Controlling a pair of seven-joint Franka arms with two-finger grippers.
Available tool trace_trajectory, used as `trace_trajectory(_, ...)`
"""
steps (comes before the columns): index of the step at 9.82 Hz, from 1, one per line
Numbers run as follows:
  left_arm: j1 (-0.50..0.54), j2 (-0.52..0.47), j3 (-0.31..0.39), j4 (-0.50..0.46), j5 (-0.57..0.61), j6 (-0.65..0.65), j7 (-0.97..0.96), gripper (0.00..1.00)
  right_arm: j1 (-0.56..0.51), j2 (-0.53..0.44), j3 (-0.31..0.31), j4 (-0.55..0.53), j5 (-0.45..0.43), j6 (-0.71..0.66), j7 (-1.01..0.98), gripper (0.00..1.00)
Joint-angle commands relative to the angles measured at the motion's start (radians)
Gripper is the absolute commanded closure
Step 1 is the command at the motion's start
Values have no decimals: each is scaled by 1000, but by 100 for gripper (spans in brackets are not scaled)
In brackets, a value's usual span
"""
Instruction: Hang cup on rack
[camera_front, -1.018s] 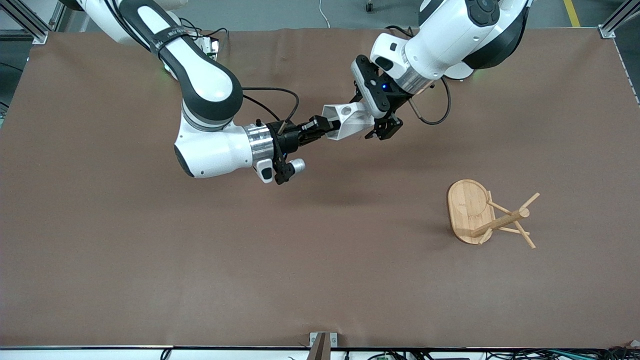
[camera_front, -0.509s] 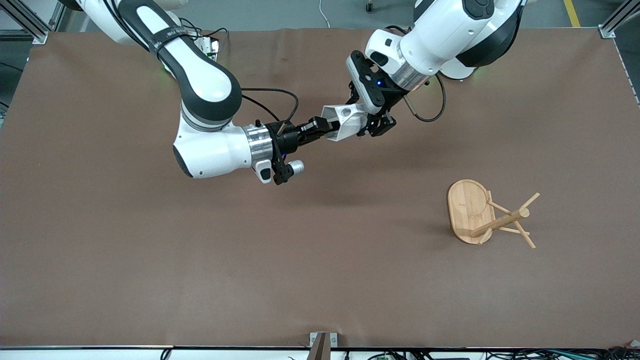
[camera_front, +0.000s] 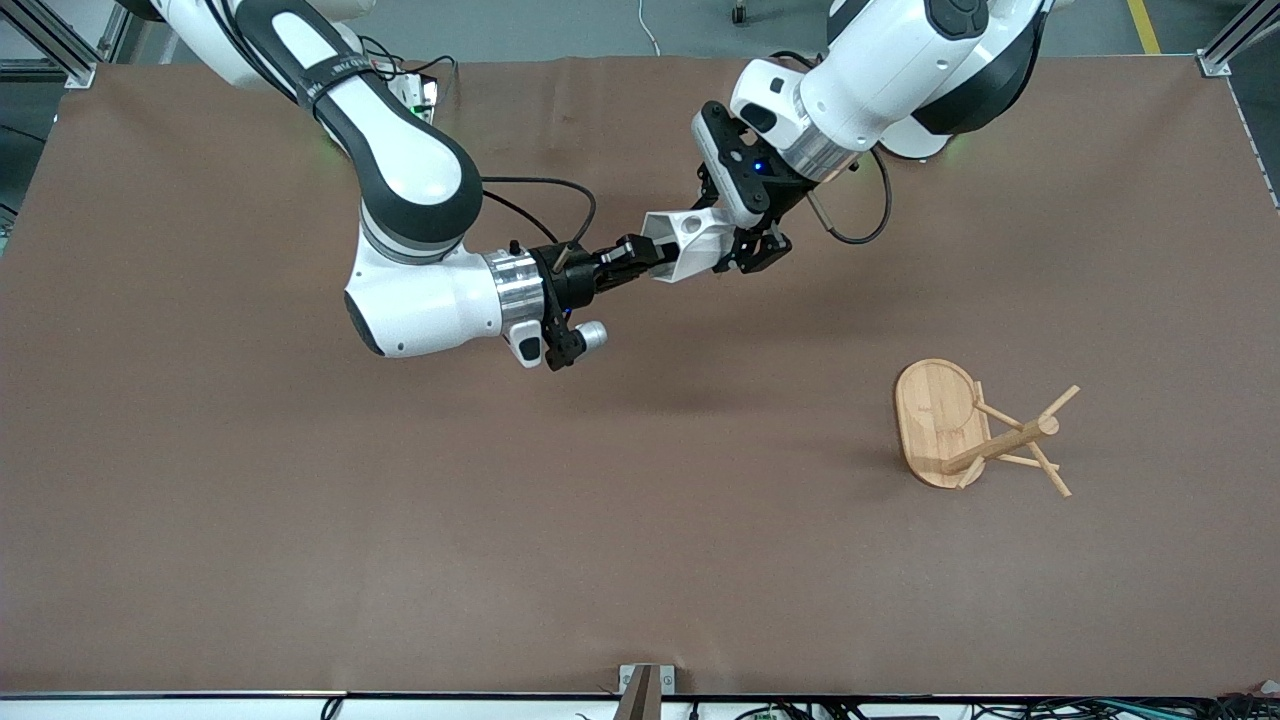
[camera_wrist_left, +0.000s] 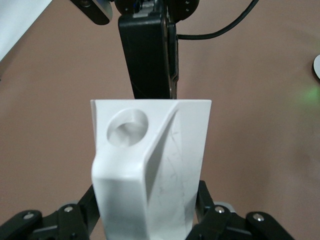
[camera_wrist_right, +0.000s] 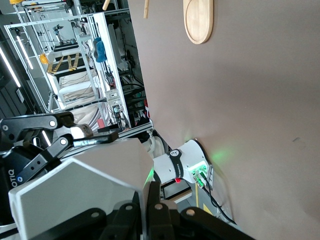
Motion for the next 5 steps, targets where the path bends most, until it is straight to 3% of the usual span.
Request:
trace_trajectory(1,6,17,-7,-30,-8,25,32,100,-35,-30,16,30,-154,-124,16,0)
trace_trajectory(2,9,11,-5,-27,-8,19,37,100,-40,-27,21,41,-210,-127,18,0)
trace_trajectory(5,18,16,2,-21,-8,0,39,100,-76,-30,11,38,-222,-135,22,0)
